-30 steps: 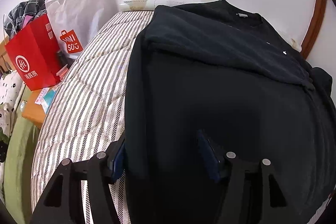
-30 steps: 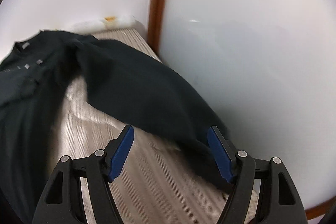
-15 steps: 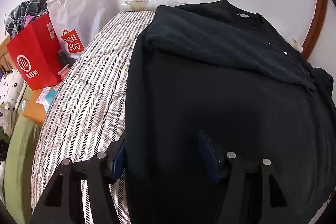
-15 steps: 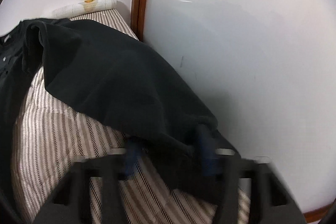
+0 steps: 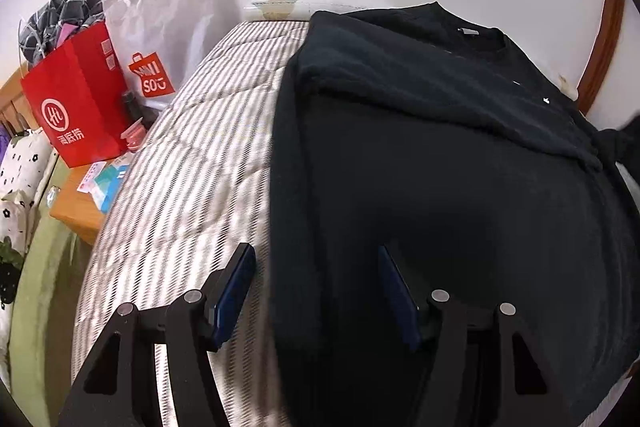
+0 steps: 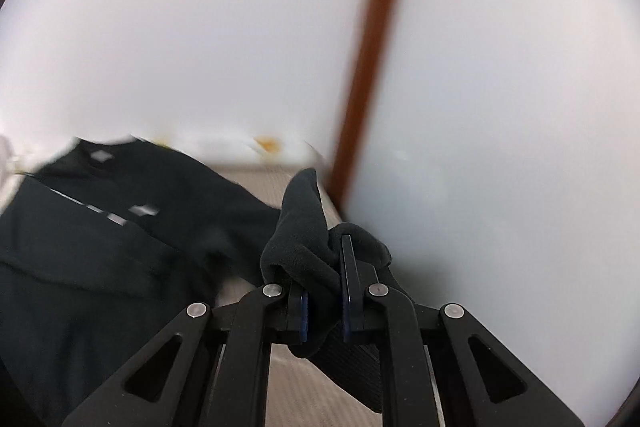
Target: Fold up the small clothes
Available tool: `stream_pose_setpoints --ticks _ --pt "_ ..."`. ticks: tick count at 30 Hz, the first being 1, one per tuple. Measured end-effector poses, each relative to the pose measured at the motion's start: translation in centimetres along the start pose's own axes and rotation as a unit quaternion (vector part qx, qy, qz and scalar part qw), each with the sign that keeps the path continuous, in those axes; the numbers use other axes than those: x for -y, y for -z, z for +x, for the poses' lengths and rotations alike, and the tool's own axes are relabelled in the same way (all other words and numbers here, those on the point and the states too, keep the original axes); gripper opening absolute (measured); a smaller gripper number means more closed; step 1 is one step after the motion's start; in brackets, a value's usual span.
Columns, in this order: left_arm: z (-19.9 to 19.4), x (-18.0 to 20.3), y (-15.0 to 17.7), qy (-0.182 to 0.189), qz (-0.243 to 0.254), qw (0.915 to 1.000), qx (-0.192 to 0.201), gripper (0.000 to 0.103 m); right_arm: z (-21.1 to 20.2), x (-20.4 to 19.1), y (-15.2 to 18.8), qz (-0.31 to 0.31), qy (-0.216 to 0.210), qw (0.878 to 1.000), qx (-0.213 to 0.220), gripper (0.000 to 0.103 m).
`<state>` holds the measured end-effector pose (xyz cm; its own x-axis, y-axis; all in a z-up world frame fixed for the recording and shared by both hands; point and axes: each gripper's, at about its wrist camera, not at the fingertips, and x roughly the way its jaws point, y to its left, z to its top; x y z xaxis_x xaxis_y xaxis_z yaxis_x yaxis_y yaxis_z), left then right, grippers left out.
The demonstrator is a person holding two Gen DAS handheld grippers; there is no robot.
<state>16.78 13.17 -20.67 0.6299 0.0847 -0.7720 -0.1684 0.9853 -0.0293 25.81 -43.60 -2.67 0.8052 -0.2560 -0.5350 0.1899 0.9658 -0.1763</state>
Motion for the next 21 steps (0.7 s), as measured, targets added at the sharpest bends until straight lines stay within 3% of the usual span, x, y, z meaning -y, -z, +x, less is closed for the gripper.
stream_pose_setpoints --ticks 6,10,16,21 --pt "-0.7 -3.2 1.0 0.010 -0.035 0.9993 -0.002 0.061 -4.1 -9.9 -3.6 -0.026 -0.109 0.993 0.018 0.011" --pt "-1.0 -3.8 1.2 0.023 -0.037 0.9990 -0.002 0.061 -4.6 -17.6 -5.2 -0.064 -0.152 0.986 0.029 0.011" --pt "-0.7 -3.6 1.2 0.021 -0.026 0.9995 0.002 0.063 -3.7 -25.7 -6.8 -0.087 -0.219 0.971 0.032 0.012" --pt "-0.4 -2.6 1.4 0.001 -0.003 1.0000 0.009 0.067 -0.6 -33.3 -5.2 -0.146 -0.208 0.967 0.032 0.015"
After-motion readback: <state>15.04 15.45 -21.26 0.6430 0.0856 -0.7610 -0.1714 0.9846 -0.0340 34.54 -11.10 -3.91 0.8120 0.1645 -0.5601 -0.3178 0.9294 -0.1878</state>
